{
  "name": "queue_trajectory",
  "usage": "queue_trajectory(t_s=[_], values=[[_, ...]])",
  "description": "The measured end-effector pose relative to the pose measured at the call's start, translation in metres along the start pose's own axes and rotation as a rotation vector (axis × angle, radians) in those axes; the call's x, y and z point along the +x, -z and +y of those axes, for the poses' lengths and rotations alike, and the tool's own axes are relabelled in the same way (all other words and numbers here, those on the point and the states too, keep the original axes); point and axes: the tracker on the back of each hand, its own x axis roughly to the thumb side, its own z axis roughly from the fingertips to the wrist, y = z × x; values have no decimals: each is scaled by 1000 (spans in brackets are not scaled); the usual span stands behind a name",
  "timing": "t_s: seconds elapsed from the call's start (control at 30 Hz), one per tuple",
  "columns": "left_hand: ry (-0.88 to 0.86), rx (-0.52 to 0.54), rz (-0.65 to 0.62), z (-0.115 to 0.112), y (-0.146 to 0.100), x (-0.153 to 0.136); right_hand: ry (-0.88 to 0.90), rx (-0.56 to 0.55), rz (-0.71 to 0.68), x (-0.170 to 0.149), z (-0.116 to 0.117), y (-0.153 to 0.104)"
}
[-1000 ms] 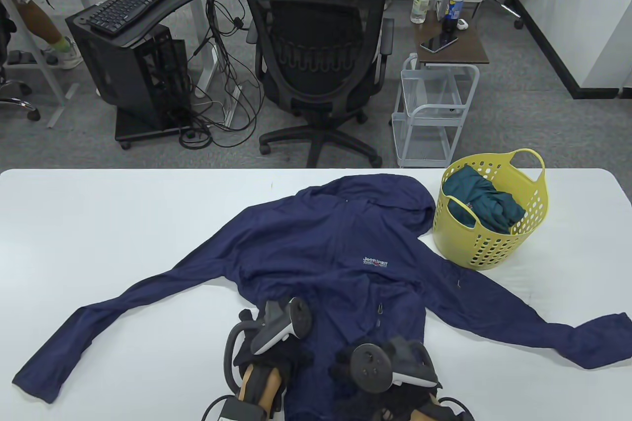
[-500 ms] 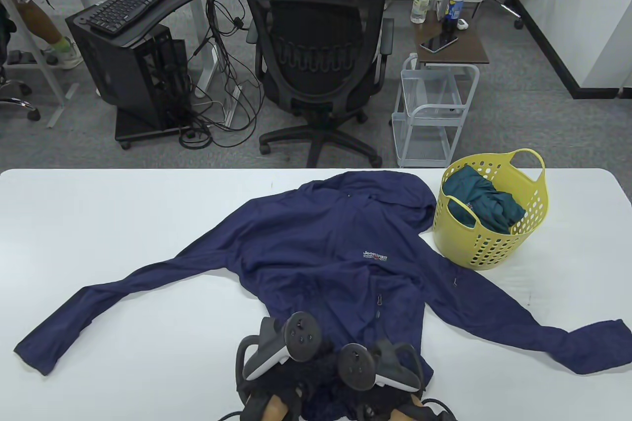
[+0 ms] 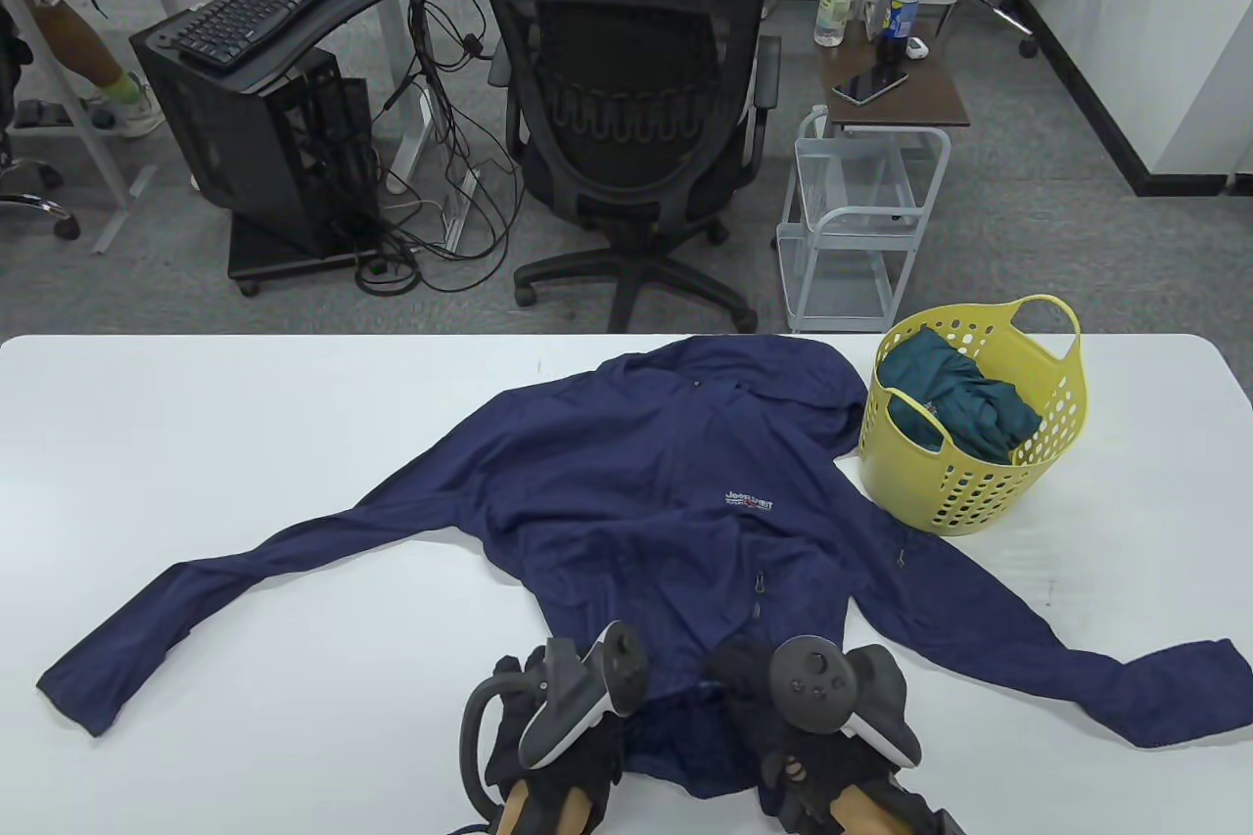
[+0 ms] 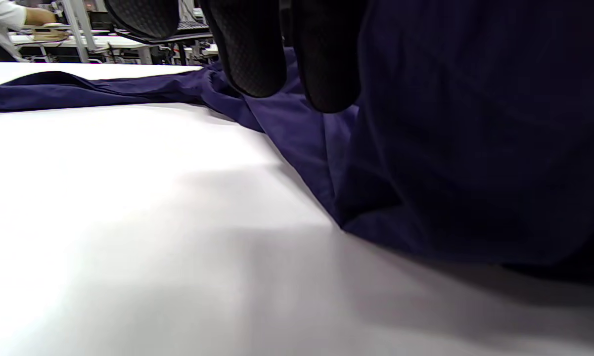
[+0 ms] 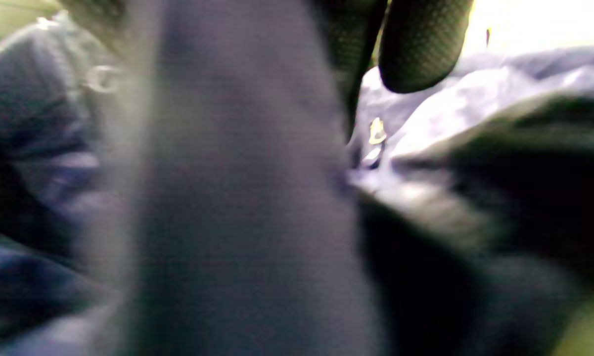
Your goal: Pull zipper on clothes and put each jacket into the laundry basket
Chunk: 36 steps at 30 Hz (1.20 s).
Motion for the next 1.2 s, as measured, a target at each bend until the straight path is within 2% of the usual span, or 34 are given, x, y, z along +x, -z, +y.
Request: queue_trajectory(t_s=[0.2, 0.4, 0.53, 0.67, 0.83, 0.9, 1.0, 1.1, 1.2], values=[[-115, 93, 77, 17, 1, -41, 3, -72, 68, -15, -16, -1], [-236, 203, 139, 32, -5, -77, 66, -118, 144, -46, -40, -4], [-247, 299, 167, 42, -14, -90, 123, -159, 190, -68, -57, -8], [-269, 348, 149, 49, -22, -90, 179, -175, 235, -89, -68, -13], [-240, 346, 109, 54, -29, -82, 215, -215, 303, -116, -80, -21], [-212, 361, 139, 58, -32, -89, 208, -237, 344, -131, -85, -26], [-282, 342, 149, 60, -33, -110, 258, -235, 347, -147, -89, -33], [-355, 287, 129, 60, -34, -128, 304, -176, 275, -147, -90, -35], [-439, 196, 38, 57, -34, -148, 383, -73, 112, -137, -88, -31]])
